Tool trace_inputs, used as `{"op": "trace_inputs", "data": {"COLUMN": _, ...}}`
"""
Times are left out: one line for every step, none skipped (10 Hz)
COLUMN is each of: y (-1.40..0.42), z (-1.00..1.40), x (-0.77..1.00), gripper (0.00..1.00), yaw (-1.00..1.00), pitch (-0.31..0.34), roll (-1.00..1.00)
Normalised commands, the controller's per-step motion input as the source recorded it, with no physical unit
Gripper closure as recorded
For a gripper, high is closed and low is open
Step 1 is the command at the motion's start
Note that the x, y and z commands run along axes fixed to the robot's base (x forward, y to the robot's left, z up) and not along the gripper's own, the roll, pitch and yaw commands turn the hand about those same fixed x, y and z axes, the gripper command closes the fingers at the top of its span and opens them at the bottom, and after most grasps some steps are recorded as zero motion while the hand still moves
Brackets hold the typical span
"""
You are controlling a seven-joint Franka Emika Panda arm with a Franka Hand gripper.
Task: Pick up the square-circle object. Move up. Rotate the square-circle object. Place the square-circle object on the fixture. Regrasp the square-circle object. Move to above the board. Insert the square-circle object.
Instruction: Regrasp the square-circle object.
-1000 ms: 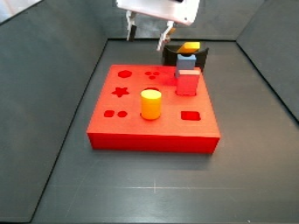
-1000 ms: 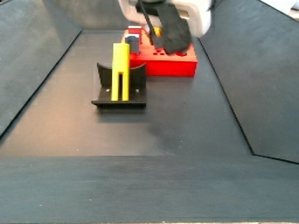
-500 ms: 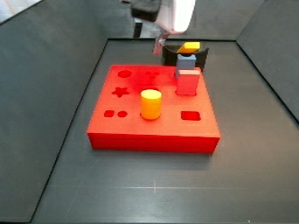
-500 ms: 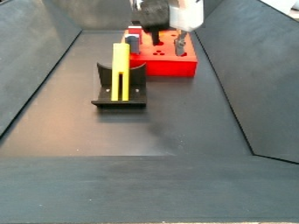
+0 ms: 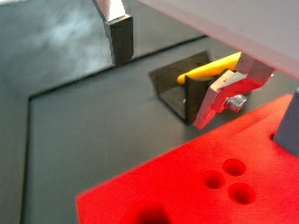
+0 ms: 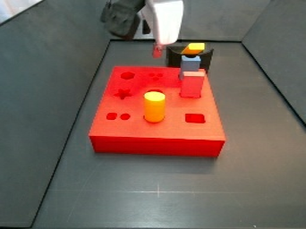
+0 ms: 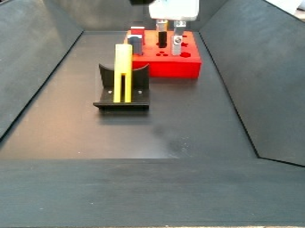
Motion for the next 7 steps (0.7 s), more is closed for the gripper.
{"op": "trace_inputs", "data": {"y": -0.01, "z": 0.00, "x": -0.06, "gripper": 0.00, "yaw": -1.00, "pitch": -0.269, "roll": 0.85}}
{"op": "trace_inputs", "data": {"y": -0.01, "z": -0.01, "x": -0.05, "gripper": 0.00, "yaw": -0.95, "pitch": -0.174, "roll": 0.82}}
{"op": "trace_inputs", "data": {"y": -0.01, "z": -0.02, "x": -0.05, "gripper": 0.00, "yaw": -0.73, "pitch": -0.049, "roll": 0.65}}
{"op": "trace_inputs", "data": {"y": 0.00, "z": -0.01, "x": -0.04, "gripper": 0.00, "yaw": -0.47, "pitch": 0.102, "roll": 0.45}}
{"op": "trace_inputs", "data": {"y": -0.01, "z": 0.00, "x": -0.03, "gripper": 0.00, "yaw": -0.32, "pitch": 0.177, "roll": 0.34}}
{"op": "trace_inputs", "data": {"y": -0.02, "z": 0.01, "x": -0.02, "gripper": 0.00, "yaw": -0.21, "pitch": 0.205, "roll": 0.27}}
{"op": "trace_inputs", "data": {"y": -0.01, "z": 0.01, "x": 0.01, "gripper": 0.00, "yaw": -0.10, "pitch": 0.203, "roll": 0.20}}
